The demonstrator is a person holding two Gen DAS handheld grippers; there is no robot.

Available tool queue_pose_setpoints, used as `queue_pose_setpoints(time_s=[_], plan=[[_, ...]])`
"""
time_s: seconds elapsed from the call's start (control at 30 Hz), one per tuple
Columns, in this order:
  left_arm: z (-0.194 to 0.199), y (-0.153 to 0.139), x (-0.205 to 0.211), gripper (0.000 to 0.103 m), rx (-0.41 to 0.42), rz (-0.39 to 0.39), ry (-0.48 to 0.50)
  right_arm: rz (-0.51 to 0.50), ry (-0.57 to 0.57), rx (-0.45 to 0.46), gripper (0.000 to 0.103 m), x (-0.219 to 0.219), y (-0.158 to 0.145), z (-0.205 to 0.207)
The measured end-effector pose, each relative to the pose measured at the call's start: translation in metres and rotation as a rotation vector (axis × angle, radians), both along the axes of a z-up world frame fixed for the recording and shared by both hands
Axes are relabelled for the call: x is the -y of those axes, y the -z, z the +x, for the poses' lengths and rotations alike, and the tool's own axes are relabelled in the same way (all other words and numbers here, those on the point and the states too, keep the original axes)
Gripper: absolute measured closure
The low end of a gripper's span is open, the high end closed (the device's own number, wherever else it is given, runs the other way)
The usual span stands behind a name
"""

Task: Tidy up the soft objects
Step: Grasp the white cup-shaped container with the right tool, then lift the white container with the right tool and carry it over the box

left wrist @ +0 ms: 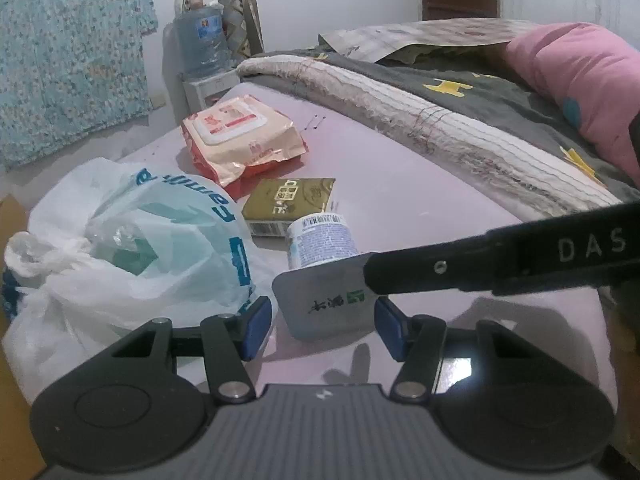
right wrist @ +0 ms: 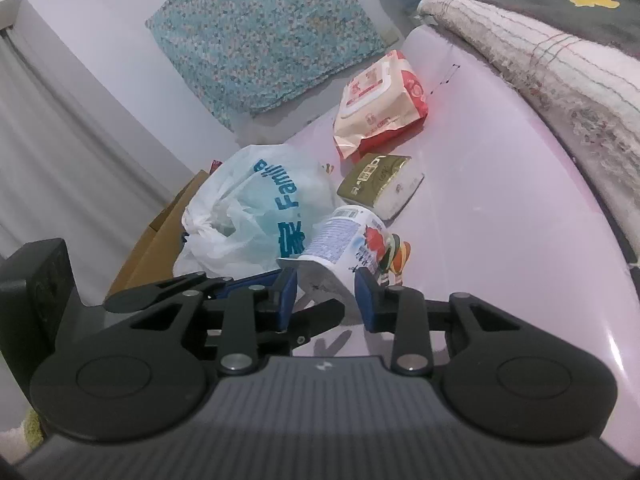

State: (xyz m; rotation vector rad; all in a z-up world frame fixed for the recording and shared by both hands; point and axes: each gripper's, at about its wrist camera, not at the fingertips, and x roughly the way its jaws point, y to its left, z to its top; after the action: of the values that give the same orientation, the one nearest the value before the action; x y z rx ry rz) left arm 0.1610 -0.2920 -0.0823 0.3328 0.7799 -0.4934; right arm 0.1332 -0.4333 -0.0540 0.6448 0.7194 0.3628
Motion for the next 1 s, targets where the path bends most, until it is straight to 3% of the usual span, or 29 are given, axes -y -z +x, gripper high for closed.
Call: queue_pose_setpoints(time_s=[0.23, 0.57, 0.8, 1.0], plan=[[0.002, 0.004, 0.002, 0.048, -0.007, -0.014, 0.0, 0.013, -0.005, -0.015, 0.077, -0.003, 0.006, 0.005], [-0.017, -0.013, -0.007, 0.067, -0.038, -0.071, -0.01, 0.069, 0.026, -0.06, 0.077, 0.005, -0.001, -0.019], [-0.037, -0.032, -0.022, 0.071, -0.106, -0.147, -0.012, 0.17, 0.035, -0.096, 0.077, 0.01, -0.007, -0.047], [-0.033, -0.039, -0.034, 0.072, -0.201, -0.238, -0.064, 0.261, 0.059, -0.134, 0.077, 0.015, -0.006, -0.053]])
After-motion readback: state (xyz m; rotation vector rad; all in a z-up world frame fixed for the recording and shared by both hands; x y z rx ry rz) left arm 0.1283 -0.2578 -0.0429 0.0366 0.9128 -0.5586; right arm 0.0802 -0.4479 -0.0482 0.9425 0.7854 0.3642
